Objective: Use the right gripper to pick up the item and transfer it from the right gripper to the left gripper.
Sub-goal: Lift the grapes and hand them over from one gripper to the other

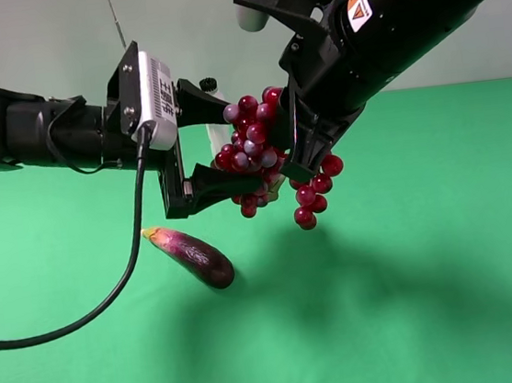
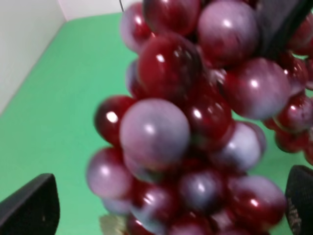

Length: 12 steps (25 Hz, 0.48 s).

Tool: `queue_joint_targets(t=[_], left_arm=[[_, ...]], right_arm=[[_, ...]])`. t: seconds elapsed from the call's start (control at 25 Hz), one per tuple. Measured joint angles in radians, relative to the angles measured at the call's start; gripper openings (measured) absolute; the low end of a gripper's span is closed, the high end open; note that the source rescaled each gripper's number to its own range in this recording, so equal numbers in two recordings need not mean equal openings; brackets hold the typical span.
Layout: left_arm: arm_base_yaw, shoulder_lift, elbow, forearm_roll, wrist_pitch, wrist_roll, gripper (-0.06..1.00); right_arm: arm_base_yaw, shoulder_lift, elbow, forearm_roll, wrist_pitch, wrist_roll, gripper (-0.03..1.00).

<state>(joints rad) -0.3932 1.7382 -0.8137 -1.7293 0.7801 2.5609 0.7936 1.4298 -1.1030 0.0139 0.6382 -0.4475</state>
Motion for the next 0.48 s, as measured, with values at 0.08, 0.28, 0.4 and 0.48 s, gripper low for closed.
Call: queue_joint_targets(t=[0.08,0.28,0.4,0.48], left_arm=[[0.0,0.008,-0.016,-0.001,0.008,0.0,0.85],[-0.003,0.048,-0.035,-0.004,0.031,-0.006,0.85],[-0.015,0.071,-0.039,-0.004,0.033,-0.006,0.85],[-0.025,0.091,-0.045,-0.004,0.033,-0.006,0.85]], right_arm=[[0.0,0.0,0.0,0.0,-0.001,0.0,0.0],[0.0,0.0,0.0,0.001,-0.001,0.0,0.0],[0.0,0.0,0.0,0.001,-0.001,0.0,0.0],[0.0,0.0,0.0,0.001,-0.001,0.0,0.0]])
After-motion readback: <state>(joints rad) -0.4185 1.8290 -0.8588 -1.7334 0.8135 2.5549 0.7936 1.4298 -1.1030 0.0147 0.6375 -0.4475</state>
